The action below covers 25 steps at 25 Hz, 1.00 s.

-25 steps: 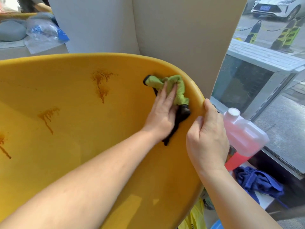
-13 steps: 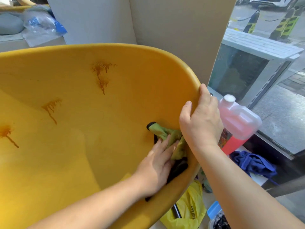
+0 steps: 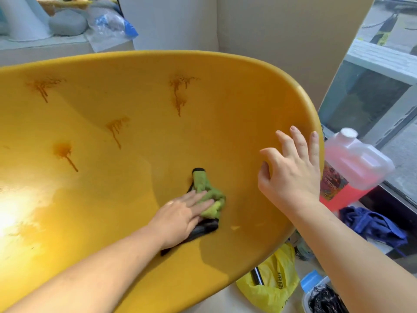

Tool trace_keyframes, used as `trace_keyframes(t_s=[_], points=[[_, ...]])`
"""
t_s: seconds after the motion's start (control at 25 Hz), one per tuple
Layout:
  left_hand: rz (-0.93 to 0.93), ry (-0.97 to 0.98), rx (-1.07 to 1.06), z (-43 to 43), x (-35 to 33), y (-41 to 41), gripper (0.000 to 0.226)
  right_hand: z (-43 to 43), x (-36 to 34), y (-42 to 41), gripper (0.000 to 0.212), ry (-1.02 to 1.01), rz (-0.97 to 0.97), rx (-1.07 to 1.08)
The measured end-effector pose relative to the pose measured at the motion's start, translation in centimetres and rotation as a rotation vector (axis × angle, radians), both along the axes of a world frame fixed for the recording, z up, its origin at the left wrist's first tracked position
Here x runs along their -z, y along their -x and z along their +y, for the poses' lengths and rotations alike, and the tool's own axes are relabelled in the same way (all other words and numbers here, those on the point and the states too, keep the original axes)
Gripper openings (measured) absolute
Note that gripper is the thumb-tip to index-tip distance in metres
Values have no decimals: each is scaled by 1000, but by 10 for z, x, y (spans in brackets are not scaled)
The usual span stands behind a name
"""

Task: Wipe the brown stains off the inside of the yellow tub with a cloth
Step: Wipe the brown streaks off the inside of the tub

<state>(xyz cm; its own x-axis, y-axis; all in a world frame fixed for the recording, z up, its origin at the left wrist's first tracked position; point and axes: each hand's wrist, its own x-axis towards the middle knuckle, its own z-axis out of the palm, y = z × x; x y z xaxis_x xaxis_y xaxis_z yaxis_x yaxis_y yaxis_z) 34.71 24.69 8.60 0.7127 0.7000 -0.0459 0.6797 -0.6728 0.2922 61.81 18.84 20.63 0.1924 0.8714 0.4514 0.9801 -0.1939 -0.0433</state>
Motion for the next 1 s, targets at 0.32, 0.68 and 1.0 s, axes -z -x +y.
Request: trace_keyframes(t_s=[0.32, 0.68, 1.0], points=[[88, -66, 46, 12, -3, -7, 55, 55, 20, 17, 40, 102, 135, -259], [197, -595, 9, 168, -75, -53, 62, 196, -31, 10, 57, -33, -216, -433], [454, -891, 3, 266, -117, -44, 63, 252, -39, 3, 67, -71, -433, -278]])
